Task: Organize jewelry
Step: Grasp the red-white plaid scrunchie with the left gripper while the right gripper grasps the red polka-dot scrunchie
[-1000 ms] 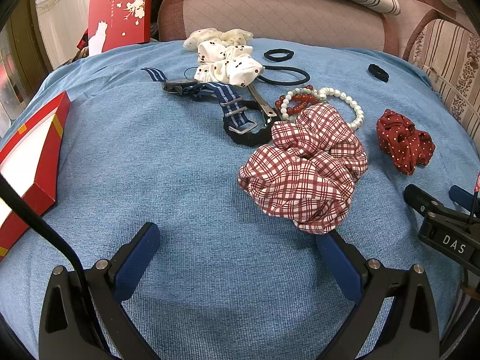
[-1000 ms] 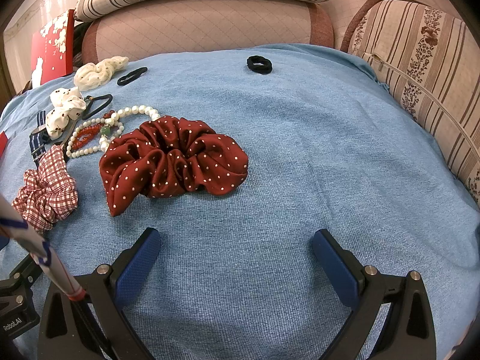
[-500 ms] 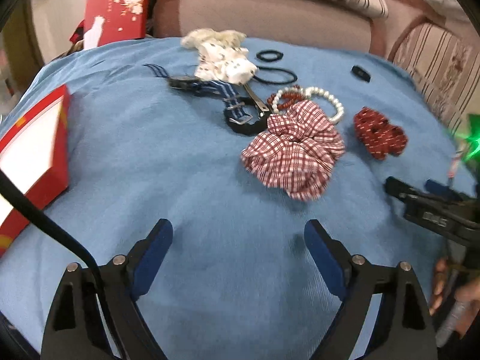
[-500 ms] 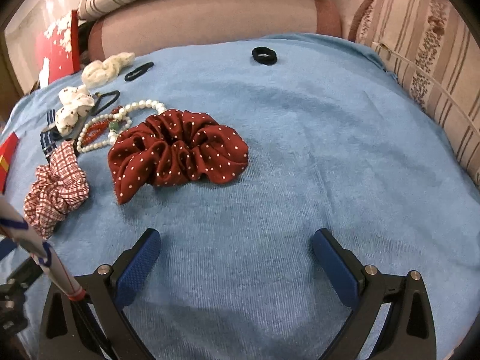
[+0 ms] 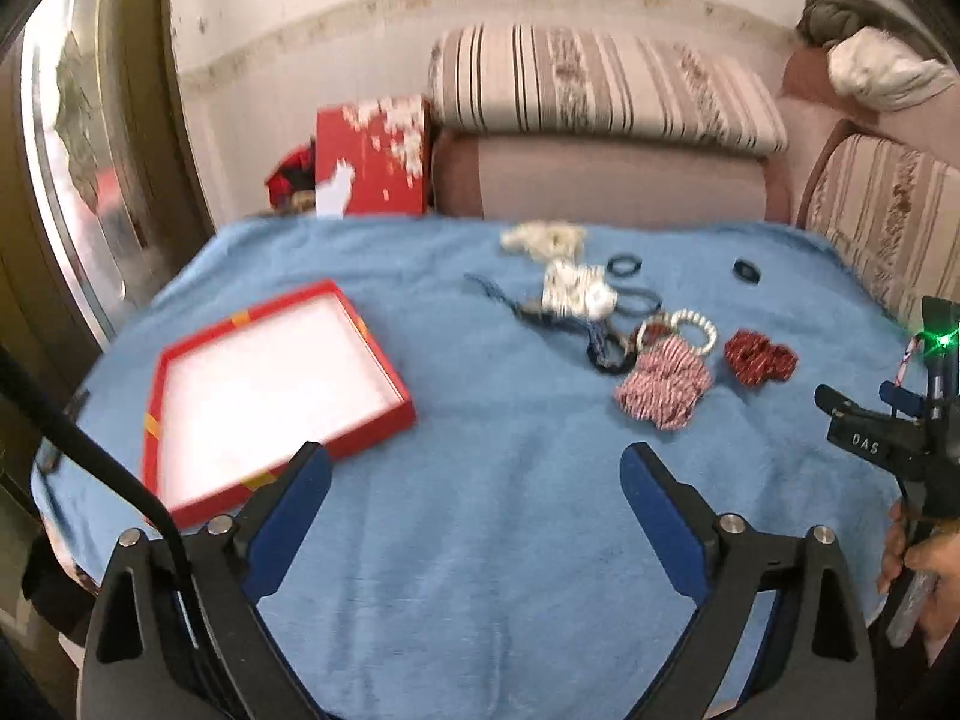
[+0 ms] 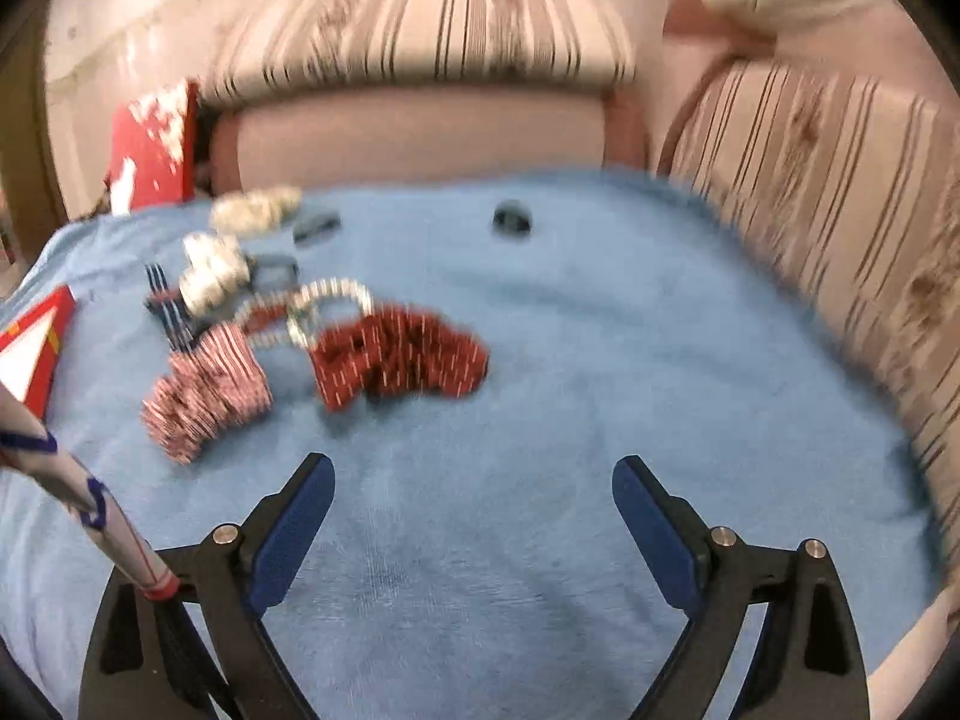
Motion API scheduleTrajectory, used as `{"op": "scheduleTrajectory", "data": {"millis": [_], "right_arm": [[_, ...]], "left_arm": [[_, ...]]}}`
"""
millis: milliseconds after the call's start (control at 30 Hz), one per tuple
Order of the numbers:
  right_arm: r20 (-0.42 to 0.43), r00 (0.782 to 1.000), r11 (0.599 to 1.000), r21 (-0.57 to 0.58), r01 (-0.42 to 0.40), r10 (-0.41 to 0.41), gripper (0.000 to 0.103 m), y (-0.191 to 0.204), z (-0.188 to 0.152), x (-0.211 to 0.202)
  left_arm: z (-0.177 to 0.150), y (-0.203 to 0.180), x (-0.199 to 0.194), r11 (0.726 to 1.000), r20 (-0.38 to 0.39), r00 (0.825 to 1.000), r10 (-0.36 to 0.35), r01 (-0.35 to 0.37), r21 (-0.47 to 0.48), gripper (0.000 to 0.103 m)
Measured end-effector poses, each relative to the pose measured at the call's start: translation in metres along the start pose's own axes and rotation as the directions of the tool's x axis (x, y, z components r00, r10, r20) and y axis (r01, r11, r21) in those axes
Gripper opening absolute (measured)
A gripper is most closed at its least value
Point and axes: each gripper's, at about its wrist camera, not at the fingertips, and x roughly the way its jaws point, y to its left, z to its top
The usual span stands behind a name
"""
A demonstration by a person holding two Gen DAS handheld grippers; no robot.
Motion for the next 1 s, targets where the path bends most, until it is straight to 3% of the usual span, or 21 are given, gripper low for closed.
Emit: {"op": "scheduleTrajectory", "data": {"millis": [100,233,300,367,500,633,767,900,967,1000], "right_arm": [[0.021,0.999,0.999,0.026,-0.025,0.024,0.096,-0.005,0.012,-0.006],[-0.025,0.999,1.0,0.016,-0.025,0.025,0.096,-0.003,0.023,0.023],[-0.084,0.994,0.998,0.03,-0.061,0.064,0.091,-0.002,0.035,0.045],[-0.073,0.993,0.996,0.022,-0.091,0.092,0.081,-0.001,0.048,0.055],[-0.105,0.982,0.987,0.052,-0.154,0.159,0.068,-0.004,0.066,0.083],[-0.184,0.946,0.958,0.158,-0.24,0.268,0.068,-0.009,0.061,0.109],[-0.196,0.952,0.966,0.155,-0.205,0.234,0.077,-0.012,0.061,0.118],[-0.24,0.942,0.964,0.181,-0.193,0.233,0.077,-0.015,0.056,0.132],[-0.259,0.933,0.959,0.199,-0.202,0.25,0.077,-0.016,0.052,0.138],[-0.268,0.926,0.954,0.211,-0.212,0.265,0.077,-0.016,0.051,0.141]], "left_arm": [[0.008,0.001,-0.006,1.0,0.018,0.999,-0.03,0.029,0.009,0.097],[0.012,-0.006,0.015,0.992,-0.039,0.992,-0.121,0.122,0.01,0.097],[0.013,-0.016,0.035,0.987,-0.077,0.984,-0.158,0.16,0.02,0.097],[0.016,-0.028,0.056,0.981,-0.11,0.975,-0.191,0.194,0.02,0.097],[0.025,-0.046,0.094,0.96,-0.171,0.945,-0.28,0.281,-0.022,0.097],[0.031,-0.067,0.135,0.93,-0.235,0.9,-0.366,0.358,-0.081,0.097],[0.034,-0.095,0.17,0.918,-0.278,0.875,-0.395,0.387,-0.085,0.096],[0.032,-0.123,0.197,0.897,-0.34,0.833,-0.437,0.431,-0.098,0.081],[0.03,-0.134,0.205,0.896,-0.363,0.823,-0.437,0.434,-0.095,0.067],[0.027,-0.14,0.209,0.899,-0.385,0.818,-0.428,0.429,-0.087,0.048]]}}
